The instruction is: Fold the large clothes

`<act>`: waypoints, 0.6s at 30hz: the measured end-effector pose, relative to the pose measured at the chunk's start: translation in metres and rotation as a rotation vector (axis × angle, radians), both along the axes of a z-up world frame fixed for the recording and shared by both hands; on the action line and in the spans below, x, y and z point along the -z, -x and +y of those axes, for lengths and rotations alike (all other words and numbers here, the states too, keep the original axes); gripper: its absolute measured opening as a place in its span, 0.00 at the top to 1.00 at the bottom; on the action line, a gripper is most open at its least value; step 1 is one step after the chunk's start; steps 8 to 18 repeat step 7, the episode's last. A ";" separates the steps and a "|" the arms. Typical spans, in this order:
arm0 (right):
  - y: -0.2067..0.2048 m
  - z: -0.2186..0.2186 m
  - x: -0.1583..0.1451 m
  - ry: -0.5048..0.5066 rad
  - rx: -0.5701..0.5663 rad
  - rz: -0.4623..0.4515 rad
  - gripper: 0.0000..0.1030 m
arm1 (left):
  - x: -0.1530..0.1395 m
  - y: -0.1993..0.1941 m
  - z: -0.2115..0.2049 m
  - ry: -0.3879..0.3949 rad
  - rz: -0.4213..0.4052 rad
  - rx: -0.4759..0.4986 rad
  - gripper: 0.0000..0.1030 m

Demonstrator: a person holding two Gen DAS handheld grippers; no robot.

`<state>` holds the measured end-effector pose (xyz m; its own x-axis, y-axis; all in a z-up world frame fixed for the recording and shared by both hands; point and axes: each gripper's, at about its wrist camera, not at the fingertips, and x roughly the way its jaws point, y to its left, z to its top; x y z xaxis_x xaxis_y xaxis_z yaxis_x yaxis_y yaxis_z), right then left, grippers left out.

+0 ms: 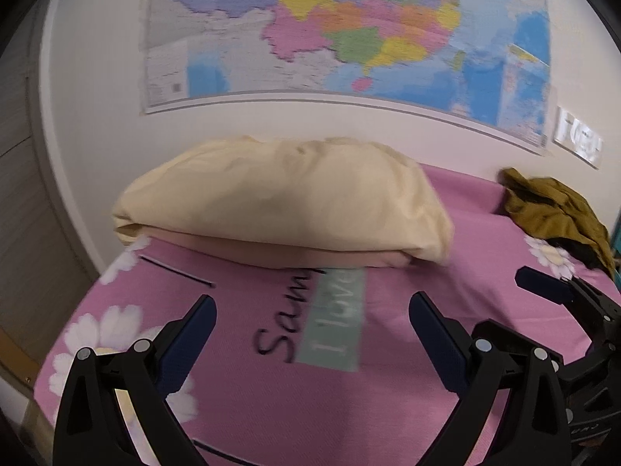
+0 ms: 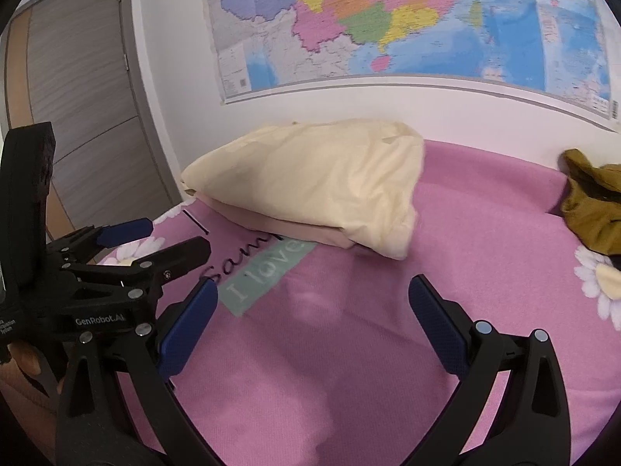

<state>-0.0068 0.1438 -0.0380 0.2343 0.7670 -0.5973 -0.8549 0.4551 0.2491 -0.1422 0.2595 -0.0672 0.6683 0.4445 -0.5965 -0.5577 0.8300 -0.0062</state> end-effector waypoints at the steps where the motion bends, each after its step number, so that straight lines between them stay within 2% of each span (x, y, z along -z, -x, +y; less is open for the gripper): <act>1: -0.002 -0.007 0.000 0.003 0.018 0.000 0.06 | 0.001 -0.003 -0.003 0.010 0.003 0.013 0.07; 7: -0.022 -0.061 0.000 0.023 0.177 0.008 0.06 | 0.012 -0.040 -0.033 0.107 0.024 0.158 0.07; 18: -0.022 -0.061 0.000 0.023 0.177 0.008 0.06 | 0.012 -0.040 -0.033 0.107 0.024 0.158 0.07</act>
